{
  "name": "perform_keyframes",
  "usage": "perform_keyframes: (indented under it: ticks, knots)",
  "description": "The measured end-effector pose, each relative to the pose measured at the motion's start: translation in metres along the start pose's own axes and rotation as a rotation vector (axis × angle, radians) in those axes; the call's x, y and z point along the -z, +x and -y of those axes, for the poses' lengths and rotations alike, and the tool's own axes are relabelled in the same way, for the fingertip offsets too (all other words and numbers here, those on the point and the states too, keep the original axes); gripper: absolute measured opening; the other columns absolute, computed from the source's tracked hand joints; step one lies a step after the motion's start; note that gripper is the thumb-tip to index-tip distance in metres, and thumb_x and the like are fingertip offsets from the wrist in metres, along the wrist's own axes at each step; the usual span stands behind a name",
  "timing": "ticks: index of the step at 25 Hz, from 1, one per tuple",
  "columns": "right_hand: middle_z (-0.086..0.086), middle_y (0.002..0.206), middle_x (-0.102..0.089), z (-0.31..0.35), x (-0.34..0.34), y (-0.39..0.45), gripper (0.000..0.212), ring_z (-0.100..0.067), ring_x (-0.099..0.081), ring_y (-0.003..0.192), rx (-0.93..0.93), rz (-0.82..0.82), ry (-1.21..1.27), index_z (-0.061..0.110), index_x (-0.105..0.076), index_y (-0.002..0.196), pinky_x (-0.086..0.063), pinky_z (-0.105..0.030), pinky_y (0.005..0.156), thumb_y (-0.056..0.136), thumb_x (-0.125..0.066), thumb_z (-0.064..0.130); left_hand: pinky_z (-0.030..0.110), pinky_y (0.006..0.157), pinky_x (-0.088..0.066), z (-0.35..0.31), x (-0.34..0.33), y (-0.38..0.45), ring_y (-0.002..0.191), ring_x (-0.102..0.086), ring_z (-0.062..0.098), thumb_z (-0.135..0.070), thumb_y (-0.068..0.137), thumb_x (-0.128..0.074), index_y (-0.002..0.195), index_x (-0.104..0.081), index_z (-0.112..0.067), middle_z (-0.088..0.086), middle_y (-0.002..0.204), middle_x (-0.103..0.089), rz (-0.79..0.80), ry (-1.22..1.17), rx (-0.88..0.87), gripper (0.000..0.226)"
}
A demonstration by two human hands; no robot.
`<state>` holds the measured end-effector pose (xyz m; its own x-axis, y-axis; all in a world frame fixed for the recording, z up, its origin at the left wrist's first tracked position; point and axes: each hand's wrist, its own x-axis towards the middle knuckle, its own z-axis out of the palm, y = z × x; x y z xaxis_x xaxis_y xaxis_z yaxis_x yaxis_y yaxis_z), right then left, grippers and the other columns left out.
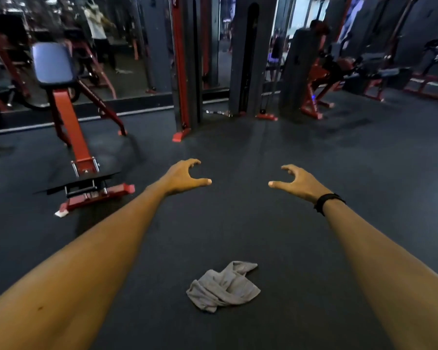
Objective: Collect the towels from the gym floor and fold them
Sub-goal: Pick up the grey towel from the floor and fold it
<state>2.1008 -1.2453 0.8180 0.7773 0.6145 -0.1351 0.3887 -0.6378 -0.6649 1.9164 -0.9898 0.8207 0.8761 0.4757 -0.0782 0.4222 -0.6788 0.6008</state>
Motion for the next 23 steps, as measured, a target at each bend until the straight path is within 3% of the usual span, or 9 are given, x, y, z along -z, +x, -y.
perform_keyframes:
  ticks: [8,14,18,23]
  knots:
    - [-0.005,0.148,-0.038,-0.121,-0.116,0.152,0.071,-0.024,-0.038,0.135,-0.169,0.167,-0.002,0.023,-0.043,0.138,-0.036,-0.042,0.106,0.079,-0.068,0.054,0.038,0.105,-0.038,0.097,-0.130,0.150,0.129,-0.045,0.023,-0.046,0.080,-0.070,0.140,-0.043,-0.019,0.007,0.142,-0.046,0.204,-0.023,0.146,0.072]
    - [-0.003,0.144,-0.042,-0.264,-0.293,0.231,0.062,-0.024,-0.042,0.131,-0.335,0.324,-0.031,0.023,-0.047,0.134,-0.040,-0.041,0.103,0.082,-0.068,0.049,0.036,0.105,-0.037,0.234,-0.303,0.235,0.130,-0.044,0.022,-0.042,0.082,-0.070,0.140,-0.043,-0.018,0.006,0.143,-0.045,0.414,-0.038,0.212,0.068]
    - [-0.003,0.128,-0.055,-0.364,-0.418,0.257,0.045,-0.024,-0.052,0.120,-0.413,0.386,0.000,0.018,-0.056,0.123,-0.045,-0.039,0.098,0.085,-0.068,0.038,0.034,0.104,-0.038,0.336,-0.424,0.260,0.130,-0.044,0.020,-0.040,0.082,-0.071,0.140,-0.043,-0.017,0.005,0.143,-0.045,0.537,-0.029,0.251,0.069]
    - [-0.006,0.135,-0.052,-0.480,-0.570,0.272,0.049,-0.024,-0.051,0.122,-0.502,0.455,-0.071,0.012,-0.050,0.133,-0.042,-0.031,0.093,0.089,-0.062,0.030,0.031,0.098,-0.040,0.453,-0.555,0.278,0.123,-0.050,0.019,-0.038,0.081,-0.072,0.134,-0.049,-0.017,0.004,0.136,-0.052,0.641,0.004,0.266,0.061]
